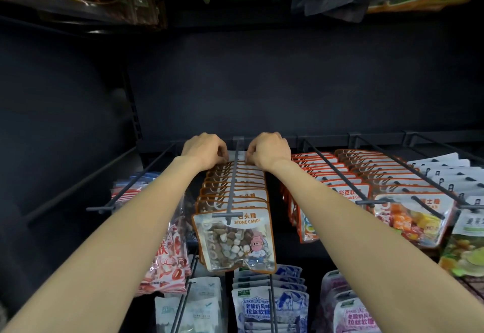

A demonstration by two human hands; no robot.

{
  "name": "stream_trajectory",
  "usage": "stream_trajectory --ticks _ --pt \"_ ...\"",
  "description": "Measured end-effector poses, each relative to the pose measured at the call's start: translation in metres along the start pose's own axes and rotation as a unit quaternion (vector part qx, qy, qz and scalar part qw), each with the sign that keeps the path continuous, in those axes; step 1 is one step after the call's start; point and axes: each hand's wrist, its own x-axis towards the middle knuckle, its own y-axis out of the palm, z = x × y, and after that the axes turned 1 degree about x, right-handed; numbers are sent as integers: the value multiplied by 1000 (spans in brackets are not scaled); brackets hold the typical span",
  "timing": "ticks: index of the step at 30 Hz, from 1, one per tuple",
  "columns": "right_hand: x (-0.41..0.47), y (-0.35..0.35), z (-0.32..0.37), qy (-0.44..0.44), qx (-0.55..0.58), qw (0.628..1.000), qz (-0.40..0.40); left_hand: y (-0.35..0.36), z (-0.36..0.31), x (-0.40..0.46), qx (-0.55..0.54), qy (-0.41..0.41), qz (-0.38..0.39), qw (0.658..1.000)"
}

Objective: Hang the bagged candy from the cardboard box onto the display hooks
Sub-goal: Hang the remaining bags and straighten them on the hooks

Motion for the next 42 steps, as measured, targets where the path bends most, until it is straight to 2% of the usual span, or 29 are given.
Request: stream_trajectory --ticks 4,6,10,12,19,36,38,40,42 --pt "-3 -4 3 -28 -30 999 -26 0 4 2 -26 -15 -8 1000" --pt "-5 -7 4 -40 -18 999 -14 5 3 3 -58 -22 -4 998" --pt "-10 -9 5 -66 -34 985 155 16 1 4 -146 -58 133 979" --pt "-13 -9 3 -65 -55 972 217 19 1 2 -165 -71 167 969" --pt "-16 -3 1 -48 -72 961 262 24 3 -1 -171 -87 188 963" --pt "-24 -10 4 -40 -60 968 242 15 -8 -12 -147 -66 154 975" --pt "-30 -18 8 -54 -61 975 208 5 -11 -17 -175 -67 105 977" --pt "-43 -28 12 -77 -54 987 130 -8 -14 -25 -221 -63 19 973" --pt "-63 -37 14 -86 2 996 40 -20 -18 -40 -282 -64 -67 955"
